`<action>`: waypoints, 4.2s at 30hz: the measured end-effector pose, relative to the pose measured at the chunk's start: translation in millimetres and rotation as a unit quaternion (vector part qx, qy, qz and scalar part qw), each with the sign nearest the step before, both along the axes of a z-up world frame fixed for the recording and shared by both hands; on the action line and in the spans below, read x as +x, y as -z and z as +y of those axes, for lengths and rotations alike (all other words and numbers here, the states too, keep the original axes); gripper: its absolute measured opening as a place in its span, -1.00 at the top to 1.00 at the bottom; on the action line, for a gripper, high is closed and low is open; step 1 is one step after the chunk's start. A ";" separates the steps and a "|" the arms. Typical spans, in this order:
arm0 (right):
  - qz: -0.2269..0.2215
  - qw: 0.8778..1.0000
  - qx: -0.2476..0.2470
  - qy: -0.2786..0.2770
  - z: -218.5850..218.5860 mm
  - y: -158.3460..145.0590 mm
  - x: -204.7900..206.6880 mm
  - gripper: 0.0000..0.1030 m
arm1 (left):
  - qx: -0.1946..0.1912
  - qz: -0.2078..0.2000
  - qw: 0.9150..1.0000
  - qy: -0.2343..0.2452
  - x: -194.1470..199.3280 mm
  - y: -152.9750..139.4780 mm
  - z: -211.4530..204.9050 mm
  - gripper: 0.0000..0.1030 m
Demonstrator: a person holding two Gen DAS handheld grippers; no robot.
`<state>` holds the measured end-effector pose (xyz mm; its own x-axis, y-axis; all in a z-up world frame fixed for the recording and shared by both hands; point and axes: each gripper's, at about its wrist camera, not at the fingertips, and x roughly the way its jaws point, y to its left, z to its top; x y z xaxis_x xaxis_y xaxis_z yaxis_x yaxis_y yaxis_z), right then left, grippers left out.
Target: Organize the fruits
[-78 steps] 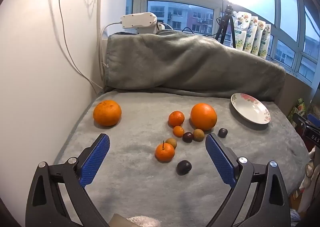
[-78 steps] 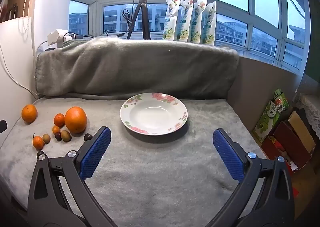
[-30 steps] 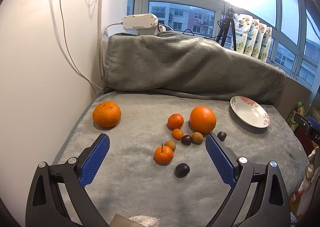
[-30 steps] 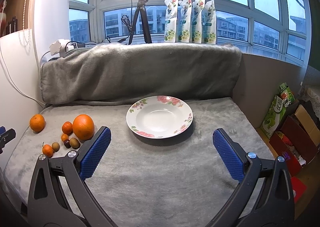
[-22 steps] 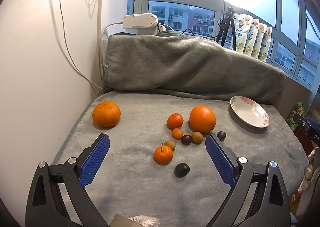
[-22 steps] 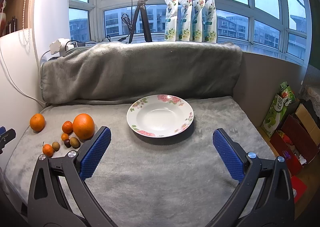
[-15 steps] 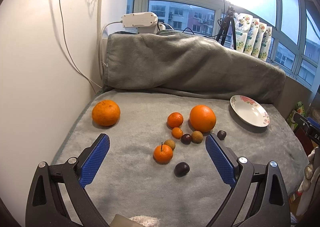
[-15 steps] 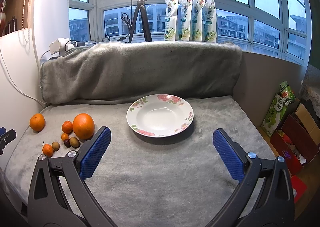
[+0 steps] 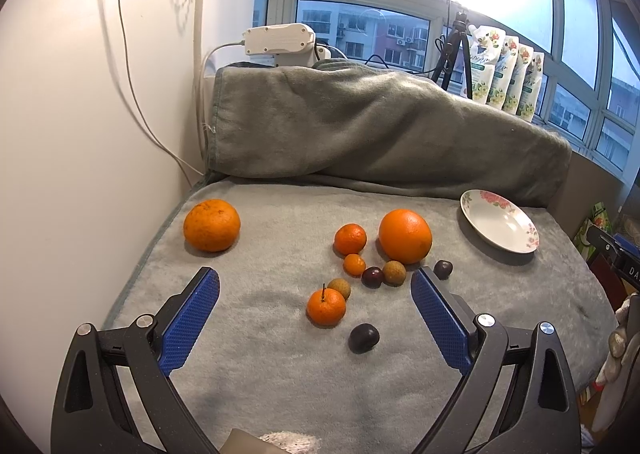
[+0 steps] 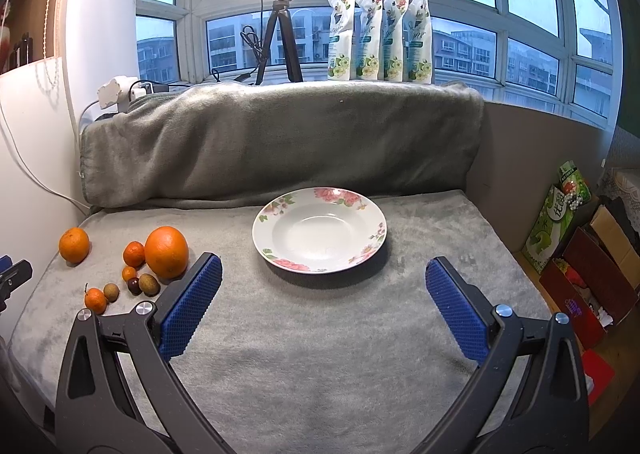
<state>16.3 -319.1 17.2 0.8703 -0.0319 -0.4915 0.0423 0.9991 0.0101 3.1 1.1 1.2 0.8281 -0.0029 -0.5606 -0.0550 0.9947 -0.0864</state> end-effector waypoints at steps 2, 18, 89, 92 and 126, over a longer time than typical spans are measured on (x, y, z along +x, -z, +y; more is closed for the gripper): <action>0.000 1.000 0.001 -0.001 -0.2 0.1 0.1 -1.00 | 0.000 0.000 1.000 0.000 -0.1 0.1 0.0 -0.87; 0.009 1.000 0.006 -0.010 4.7 10.8 5.3 -1.00 | 0.000 0.009 1.000 -0.002 2.8 7.3 2.0 -0.88; 0.299 0.881 0.218 -0.293 116.9 92.9 210.1 -0.52 | -0.146 0.147 0.966 0.155 150.4 72.7 -45.4 -0.13; 0.303 0.880 0.220 -0.293 119.2 93.7 210.7 -0.45 | -0.150 0.150 0.965 0.156 152.5 73.7 -45.1 -0.09; 0.291 0.884 0.239 -0.278 104.3 84.6 197.7 -0.26 | -0.145 0.128 0.967 0.167 149.5 60.0 -64.7 -0.06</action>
